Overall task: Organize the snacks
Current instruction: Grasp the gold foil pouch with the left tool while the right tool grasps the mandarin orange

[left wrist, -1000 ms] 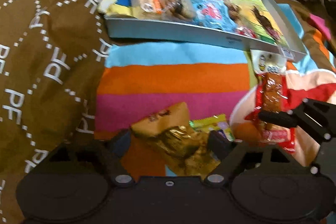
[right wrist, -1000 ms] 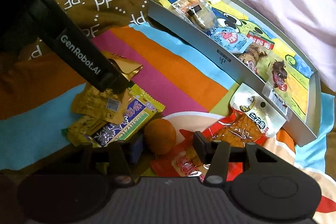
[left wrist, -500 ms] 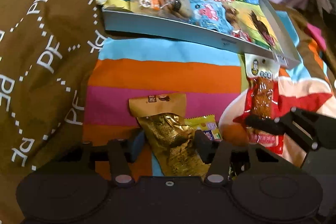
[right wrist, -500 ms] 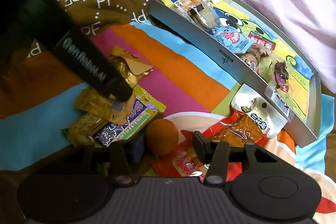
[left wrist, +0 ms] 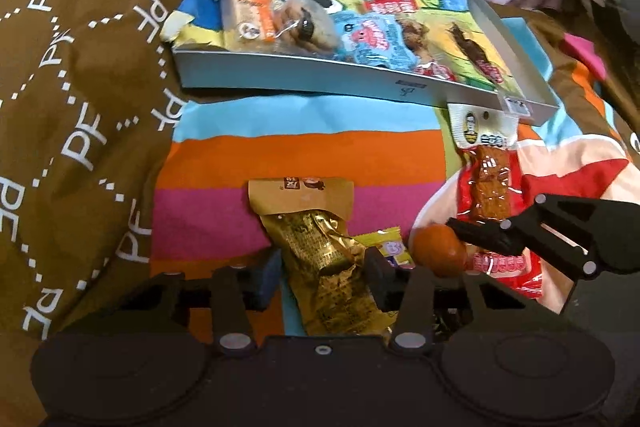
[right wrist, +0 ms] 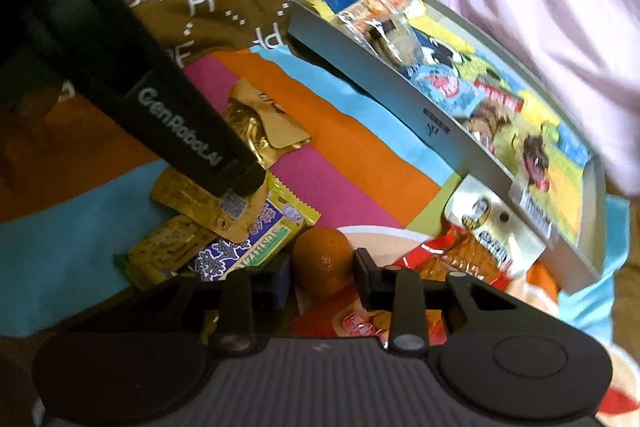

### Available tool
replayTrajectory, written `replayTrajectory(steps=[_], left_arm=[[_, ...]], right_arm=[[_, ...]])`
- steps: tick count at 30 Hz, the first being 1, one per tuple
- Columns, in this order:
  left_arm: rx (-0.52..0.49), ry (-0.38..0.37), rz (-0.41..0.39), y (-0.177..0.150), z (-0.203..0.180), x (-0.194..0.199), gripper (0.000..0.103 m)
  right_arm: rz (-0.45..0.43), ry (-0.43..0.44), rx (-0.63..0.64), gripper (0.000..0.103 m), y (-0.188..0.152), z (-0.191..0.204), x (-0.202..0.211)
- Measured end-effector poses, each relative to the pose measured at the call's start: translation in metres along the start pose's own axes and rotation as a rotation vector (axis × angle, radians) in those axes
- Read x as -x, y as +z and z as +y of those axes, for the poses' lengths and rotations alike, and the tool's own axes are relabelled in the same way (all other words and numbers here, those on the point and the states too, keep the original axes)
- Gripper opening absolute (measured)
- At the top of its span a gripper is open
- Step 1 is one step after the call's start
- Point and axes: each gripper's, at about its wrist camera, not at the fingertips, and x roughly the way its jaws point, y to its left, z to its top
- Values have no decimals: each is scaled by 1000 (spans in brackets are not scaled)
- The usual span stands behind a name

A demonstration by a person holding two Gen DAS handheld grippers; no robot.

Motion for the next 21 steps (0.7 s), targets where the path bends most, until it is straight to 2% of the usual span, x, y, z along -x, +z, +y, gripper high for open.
replayTrajectory(steps=[3, 6, 9, 12, 14, 21], left_arm=[[16, -32, -2, -1, 2, 0, 43], [21, -33, -8, -1, 2, -1, 42], [-5, -7, -31, -2, -1, 1, 42], [-76, 47, -65, -4, -9, 2, 43], [-86, 52, -64, -3, -9, 1, 45], [109, -51, -32, 6, 16, -9, 52]], right_arm=[[-15, -54, 95, 36, 0, 10, 2], [-23, -75, 133, 36, 0, 15, 2], [-21, -74, 132, 36, 0, 15, 2], [-20, -75, 135, 36, -1, 15, 3], [-18, -75, 137, 36, -1, 16, 2], [-12, -76, 142, 37, 0, 15, 0]])
